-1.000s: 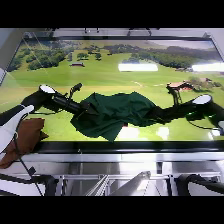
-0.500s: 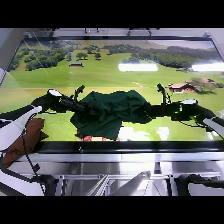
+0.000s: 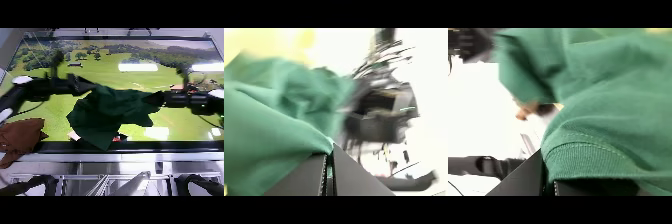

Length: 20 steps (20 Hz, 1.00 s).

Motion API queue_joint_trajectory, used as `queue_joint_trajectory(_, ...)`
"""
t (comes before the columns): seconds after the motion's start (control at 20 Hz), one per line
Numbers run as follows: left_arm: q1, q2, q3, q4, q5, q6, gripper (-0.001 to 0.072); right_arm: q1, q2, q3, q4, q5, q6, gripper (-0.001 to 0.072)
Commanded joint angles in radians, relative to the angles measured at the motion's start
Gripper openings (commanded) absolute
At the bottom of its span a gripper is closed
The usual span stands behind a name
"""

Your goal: Fold the shirts.

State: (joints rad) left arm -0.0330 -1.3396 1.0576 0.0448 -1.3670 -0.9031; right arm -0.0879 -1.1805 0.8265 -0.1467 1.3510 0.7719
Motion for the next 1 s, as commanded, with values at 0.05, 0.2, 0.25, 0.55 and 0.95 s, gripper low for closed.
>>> queue_joint_trajectory(0.05,0.187,0.454,0.013,-0.196,0.003,0.014,0.0006,-0.147,0.314,0.159,0.028,0.089,0.098,0.0031)
queue_joint_trajectory(0.2,0.376,0.725,0.123,-0.192,0.145,-0.029,0.0024,-0.232,0.504,0.294,0.046,0.065,0.097,0.0031)
queue_joint_trajectory(0.25,0.449,0.772,0.191,-0.19,0.145,-0.03,0.0024,-0.255,0.562,0.325,0.046,0.039,0.098,0.0031)
queue_joint_trajectory(0.55,0.641,0.72,0.52,-0.095,0.059,-0.113,0.0026,-0.272,0.725,0.338,0.019,-0.078,0.097,0.0031)
queue_joint_trajectory(0.95,0.121,0.263,0.579,0.31,0.002,-0.131,0.0024,-0.236,0.489,0.15,-0.018,-0.099,0.089,0.0031)
